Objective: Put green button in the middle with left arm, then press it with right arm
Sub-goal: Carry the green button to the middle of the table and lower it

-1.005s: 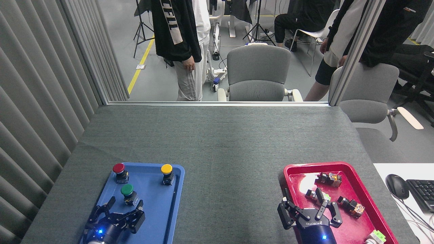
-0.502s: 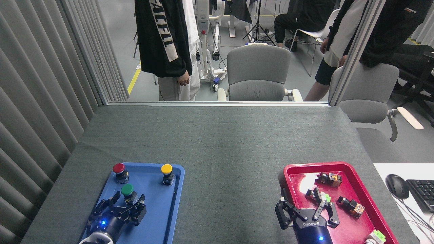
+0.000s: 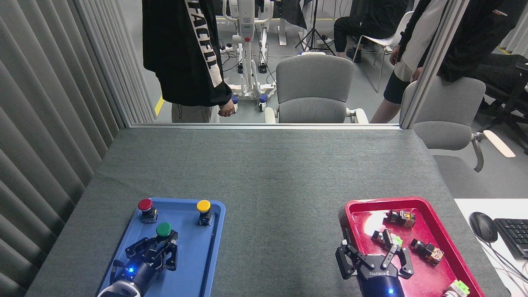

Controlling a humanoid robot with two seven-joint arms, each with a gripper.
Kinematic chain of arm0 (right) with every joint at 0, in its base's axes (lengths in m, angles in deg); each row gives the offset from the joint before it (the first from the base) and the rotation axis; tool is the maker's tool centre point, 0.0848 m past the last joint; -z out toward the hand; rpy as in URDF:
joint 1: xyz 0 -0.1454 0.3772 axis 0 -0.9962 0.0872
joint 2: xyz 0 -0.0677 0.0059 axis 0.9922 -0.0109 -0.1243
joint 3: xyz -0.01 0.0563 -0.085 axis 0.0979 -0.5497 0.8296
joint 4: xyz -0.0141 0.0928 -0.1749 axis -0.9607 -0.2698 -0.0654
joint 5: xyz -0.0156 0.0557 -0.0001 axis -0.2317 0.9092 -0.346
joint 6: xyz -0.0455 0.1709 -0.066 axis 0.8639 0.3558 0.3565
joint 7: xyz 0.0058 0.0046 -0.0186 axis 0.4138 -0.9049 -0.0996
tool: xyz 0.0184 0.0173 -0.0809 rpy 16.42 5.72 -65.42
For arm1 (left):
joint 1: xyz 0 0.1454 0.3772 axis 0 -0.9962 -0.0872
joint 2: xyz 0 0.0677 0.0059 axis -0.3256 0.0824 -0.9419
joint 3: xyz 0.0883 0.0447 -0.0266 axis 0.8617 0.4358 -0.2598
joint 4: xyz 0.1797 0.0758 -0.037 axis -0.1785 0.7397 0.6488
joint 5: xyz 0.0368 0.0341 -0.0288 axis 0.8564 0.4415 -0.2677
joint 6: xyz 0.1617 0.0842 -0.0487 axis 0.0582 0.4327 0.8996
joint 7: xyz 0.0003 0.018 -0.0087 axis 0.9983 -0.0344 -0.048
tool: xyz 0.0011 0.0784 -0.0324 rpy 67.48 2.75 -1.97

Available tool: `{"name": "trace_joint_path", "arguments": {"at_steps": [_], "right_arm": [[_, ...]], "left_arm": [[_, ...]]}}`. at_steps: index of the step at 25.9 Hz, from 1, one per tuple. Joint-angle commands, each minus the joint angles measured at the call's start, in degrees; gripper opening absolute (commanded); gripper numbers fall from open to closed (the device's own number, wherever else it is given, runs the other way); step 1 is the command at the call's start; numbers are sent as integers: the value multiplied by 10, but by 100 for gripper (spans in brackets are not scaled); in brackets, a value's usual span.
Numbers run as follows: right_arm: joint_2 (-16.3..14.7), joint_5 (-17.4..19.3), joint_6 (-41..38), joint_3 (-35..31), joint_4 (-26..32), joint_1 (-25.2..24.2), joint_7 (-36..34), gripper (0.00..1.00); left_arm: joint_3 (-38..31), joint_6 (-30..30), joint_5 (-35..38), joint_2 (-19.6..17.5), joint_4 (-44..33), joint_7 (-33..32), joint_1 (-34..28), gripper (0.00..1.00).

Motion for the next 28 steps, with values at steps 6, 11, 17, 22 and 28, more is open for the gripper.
{"name": "trace_joint_path", "arguments": {"at_steps": [6,11,17,22,28], "right_arm": [[-3,6,0,1,1,0,-3,99],[-4,5,2,-1,0,-3,1,99],[-6,4,36,0,1,-11,0,99],[-16,4,35,-3,-2,-17,-3,99],[-28,5,22,-1,-6,-13,-3,99]], "left_arm": [[114,-61,-23,-7,-210,95,-49,0],[256,-63,-31,54,-150,59,-13,0],[267,-56,-23,125,4,-36,54,0],[267,-28,-21,168,72,-37,95,0],[269,1,-21,160,95,-37,109,0]]}}
